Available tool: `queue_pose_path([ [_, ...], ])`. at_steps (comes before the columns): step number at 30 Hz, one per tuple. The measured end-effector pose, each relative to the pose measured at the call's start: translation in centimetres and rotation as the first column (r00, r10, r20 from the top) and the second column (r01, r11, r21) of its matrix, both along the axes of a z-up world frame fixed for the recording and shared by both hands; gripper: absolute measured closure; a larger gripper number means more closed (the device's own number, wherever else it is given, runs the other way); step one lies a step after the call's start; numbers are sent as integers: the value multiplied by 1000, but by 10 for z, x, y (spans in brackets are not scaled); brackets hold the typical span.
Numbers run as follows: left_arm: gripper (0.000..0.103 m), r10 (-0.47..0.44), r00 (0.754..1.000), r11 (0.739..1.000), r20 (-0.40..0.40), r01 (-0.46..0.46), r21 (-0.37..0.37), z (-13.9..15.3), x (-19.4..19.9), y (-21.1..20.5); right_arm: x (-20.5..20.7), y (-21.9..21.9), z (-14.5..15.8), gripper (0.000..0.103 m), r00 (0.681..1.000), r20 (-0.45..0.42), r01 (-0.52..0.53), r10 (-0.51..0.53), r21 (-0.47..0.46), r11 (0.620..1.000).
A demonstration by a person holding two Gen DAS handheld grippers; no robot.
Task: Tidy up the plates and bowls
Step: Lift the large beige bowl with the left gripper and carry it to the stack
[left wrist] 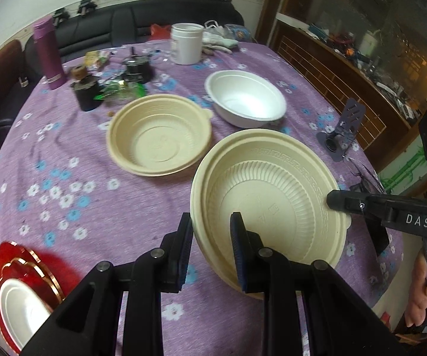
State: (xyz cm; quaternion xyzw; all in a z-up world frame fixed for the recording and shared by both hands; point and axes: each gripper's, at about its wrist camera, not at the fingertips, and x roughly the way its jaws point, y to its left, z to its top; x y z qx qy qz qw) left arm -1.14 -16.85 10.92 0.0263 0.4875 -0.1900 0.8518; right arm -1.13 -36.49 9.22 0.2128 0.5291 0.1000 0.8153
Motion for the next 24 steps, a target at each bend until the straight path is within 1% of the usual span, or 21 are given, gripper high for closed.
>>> queue_pose_path([
  [12, 80, 91, 995, 996, 40, -91, 6, 15, -16, 49, 5, 52, 11, 90, 995, 29, -95, 95, 1, 995],
  [24, 79, 184, 980, 982, 76, -186, 19, 28, -30, 100, 13, 104, 21, 89, 981, 58, -189, 188, 13, 982],
])
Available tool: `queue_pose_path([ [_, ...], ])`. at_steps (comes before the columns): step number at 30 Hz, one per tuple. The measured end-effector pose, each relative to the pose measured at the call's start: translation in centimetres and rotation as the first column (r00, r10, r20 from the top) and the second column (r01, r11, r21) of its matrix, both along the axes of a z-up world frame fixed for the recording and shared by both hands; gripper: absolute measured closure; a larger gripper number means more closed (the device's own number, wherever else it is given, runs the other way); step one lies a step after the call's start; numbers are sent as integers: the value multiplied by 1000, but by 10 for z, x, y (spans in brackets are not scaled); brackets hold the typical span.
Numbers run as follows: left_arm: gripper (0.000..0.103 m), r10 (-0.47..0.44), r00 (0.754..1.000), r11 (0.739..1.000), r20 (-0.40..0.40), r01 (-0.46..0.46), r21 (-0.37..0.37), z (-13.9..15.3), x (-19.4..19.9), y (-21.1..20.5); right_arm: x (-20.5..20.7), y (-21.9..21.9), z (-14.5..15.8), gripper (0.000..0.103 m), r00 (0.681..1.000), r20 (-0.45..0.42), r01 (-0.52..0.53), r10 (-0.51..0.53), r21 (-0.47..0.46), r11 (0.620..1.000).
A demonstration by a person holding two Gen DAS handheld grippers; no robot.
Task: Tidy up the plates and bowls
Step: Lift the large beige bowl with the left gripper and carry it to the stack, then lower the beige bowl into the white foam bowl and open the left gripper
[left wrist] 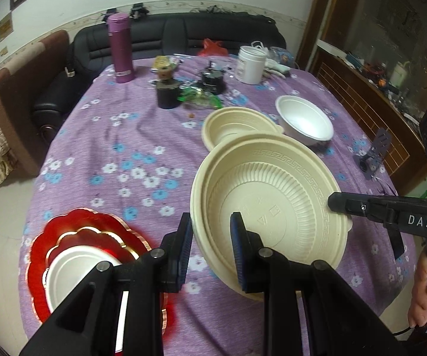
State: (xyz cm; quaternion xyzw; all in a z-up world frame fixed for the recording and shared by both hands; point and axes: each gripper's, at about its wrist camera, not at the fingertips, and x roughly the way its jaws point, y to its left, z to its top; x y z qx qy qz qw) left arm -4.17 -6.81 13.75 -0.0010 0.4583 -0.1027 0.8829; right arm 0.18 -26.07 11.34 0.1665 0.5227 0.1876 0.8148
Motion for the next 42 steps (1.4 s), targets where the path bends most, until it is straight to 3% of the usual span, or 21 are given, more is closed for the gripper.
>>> queue_pose_path([
  [31, 79, 240, 971, 971, 1, -240, -23, 1, -47, 131, 4, 143, 5, 89, 967, -1, -254, 254, -22, 967],
  [42, 79, 293, 955, 955, -38, -294, -34, -14, -64, 166, -7, 182, -1, 89, 947, -21, -321, 320, -30, 947],
])
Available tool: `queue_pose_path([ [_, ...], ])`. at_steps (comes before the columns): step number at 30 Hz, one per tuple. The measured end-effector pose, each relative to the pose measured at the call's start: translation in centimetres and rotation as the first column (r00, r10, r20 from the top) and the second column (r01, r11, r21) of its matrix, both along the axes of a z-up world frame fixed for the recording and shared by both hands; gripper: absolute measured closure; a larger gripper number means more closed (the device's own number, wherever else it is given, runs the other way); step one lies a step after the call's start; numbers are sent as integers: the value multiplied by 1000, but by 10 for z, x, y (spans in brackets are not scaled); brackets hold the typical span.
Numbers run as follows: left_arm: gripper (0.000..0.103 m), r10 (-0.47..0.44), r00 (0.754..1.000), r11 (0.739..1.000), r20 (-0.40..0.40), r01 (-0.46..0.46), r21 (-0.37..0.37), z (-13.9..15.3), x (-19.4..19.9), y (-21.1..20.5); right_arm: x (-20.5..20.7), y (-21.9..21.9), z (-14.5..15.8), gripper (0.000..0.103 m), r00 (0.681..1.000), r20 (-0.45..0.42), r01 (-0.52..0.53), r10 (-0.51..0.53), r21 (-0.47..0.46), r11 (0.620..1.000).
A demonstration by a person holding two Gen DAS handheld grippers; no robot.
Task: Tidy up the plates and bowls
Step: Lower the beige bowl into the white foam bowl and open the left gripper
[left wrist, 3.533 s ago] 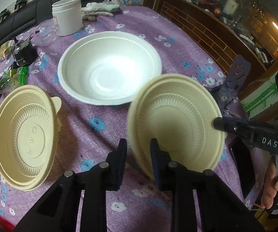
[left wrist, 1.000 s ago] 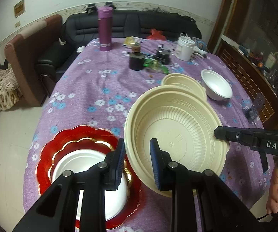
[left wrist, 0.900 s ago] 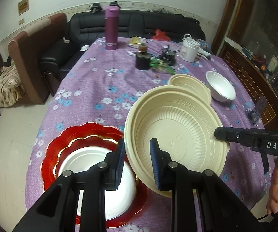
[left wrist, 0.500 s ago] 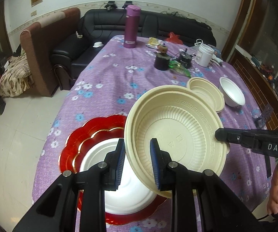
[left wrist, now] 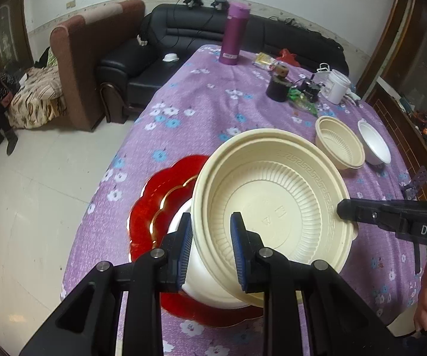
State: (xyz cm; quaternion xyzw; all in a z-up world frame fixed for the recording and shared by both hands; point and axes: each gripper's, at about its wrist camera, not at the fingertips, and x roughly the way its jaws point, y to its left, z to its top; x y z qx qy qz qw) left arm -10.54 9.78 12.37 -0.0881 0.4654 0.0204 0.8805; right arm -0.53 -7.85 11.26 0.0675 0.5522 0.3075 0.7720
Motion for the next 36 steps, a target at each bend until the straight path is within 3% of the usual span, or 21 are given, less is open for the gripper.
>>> queue_pose_path([
  [12, 79, 39, 998, 999, -54, -40, -22, -27, -6, 21, -2, 26, -35, 89, 994, -103, -34, 30, -38, 999],
  [23, 79, 54, 997, 998, -63, -55, -18, -32, -7, 30, -2, 42, -43, 87, 993, -103, -55, 49, -57, 997],
  [28, 65, 60, 996, 998, -62, -62, -22, -31, -5, 33, -2, 45, -44, 84, 992, -112, -65, 59, -51, 997],
  [31, 64, 60, 997, 998, -57, -61, -23, -29, -5, 34, -4, 45, -42, 76, 991, -111, -75, 69, -51, 996],
  [36, 64, 70, 997, 997, -38, -71, -23, -20, -2, 34, -8, 42, -32, 74, 994, -77, -82, 78, -45, 996],
])
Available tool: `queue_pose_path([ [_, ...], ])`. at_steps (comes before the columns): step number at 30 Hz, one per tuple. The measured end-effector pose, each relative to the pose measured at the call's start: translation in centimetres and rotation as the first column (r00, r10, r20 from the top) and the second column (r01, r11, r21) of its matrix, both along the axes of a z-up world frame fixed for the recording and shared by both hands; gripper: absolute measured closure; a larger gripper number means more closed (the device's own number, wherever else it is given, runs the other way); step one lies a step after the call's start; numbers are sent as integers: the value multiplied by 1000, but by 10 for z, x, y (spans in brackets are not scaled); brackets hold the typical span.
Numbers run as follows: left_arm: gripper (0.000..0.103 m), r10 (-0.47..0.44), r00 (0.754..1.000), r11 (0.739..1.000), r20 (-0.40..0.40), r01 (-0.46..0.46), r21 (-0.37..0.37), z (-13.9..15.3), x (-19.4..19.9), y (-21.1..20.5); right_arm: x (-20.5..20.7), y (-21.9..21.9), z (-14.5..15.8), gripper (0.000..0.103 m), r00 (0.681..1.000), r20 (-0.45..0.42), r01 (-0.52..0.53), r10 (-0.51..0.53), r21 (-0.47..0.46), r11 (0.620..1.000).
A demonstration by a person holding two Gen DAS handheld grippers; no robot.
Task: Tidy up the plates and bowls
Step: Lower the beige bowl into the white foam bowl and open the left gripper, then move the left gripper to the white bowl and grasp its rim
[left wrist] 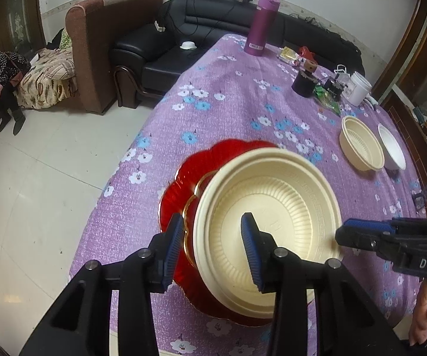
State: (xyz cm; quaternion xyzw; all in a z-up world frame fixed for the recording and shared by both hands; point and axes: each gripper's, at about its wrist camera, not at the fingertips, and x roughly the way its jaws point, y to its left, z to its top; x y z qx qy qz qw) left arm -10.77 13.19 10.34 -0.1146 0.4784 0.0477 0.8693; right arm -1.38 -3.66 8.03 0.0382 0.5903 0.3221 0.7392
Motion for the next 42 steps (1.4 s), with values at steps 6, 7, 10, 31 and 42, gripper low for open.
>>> queue_pose_path([
  [6, 63, -19, 999, 1000, 42, 19, 8, 19, 6, -10, -1, -19, 13, 74, 998, 39, 47, -49, 30, 998],
  [7, 63, -30, 998, 1000, 47, 30, 7, 22, 8, -15, 0, -24, 14, 74, 997, 39, 63, -65, 36, 997],
  [10, 63, -70, 996, 998, 53, 69, 7, 26, 16, -31, 1, -42, 15, 74, 993, 33, 108, -109, 46, 993],
  [31, 63, -476, 879, 879, 3, 476, 8, 15, 74, -223, -10, -222, 0, 74, 879, -34, 478, -476, 54, 877],
  [42, 53, -615, 788, 788, -25, 616, 22, 25, 138, -323, 10, -331, 22, 74, 789, -3, 613, -614, 65, 788],
])
